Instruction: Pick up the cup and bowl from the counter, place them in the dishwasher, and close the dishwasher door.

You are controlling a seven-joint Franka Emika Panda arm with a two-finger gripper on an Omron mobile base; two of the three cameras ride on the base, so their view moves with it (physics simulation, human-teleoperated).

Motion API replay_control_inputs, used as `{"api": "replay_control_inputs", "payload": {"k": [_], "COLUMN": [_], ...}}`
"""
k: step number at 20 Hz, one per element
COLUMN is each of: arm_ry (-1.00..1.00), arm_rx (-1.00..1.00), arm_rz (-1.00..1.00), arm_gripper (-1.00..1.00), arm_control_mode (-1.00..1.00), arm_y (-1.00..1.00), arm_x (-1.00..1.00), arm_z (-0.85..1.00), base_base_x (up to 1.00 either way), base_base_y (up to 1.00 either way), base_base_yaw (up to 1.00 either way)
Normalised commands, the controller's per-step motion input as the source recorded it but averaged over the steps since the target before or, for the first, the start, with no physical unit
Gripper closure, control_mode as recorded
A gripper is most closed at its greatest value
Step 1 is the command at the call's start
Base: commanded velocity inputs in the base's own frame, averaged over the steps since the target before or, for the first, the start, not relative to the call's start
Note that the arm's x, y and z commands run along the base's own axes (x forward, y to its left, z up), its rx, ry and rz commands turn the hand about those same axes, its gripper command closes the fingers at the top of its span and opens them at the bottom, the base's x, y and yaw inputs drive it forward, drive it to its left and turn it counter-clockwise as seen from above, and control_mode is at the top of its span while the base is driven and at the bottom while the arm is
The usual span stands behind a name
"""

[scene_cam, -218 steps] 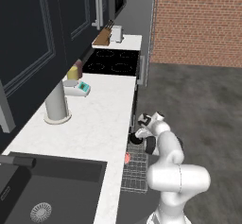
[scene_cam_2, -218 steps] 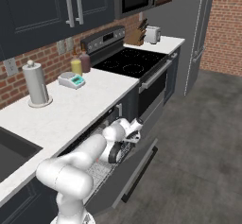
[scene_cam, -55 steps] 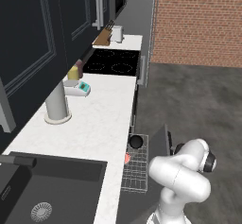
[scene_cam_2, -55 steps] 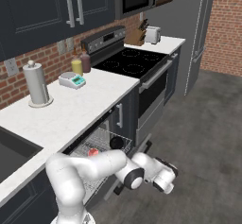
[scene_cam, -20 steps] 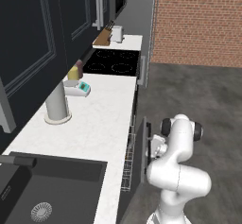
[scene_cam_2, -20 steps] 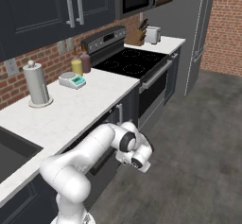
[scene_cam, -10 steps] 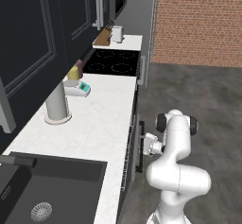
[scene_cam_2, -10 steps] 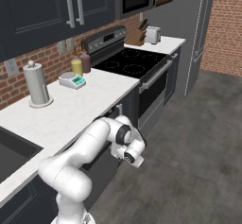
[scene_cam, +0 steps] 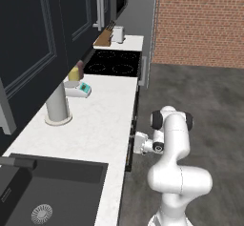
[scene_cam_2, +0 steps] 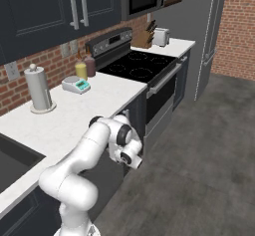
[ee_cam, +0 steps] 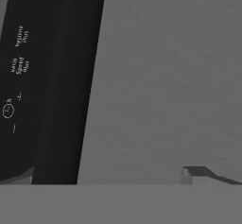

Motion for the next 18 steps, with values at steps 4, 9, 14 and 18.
{"api": "replay_control_inputs", "payload": {"k": [4, 9, 14, 18], "arm_ry": [-0.02, 0.00, -0.05, -0.12], "arm_rx": [0.39, 0.77, 0.86, 0.86], "arm_rz": [0.03, 0.36, 0.42, 0.39], "arm_gripper": [-1.00, -1.00, -1.00, -1.00], "arm_control_mode": [-1.00, -1.00, -1.00, -1.00], "arm_y": [1.00, 0.86, 0.66, 0.71], "arm_x": [0.15, 0.12, 0.04, 0.01], "arm_z": [-0.73, -0.92, -0.90, -0.93], "base_base_x": [0.00, 0.00, 0.00, 0.00], "base_base_y": [0.00, 0.00, 0.00, 0.00], "base_base_yaw": [0.00, 0.00, 0.00, 0.00]}}
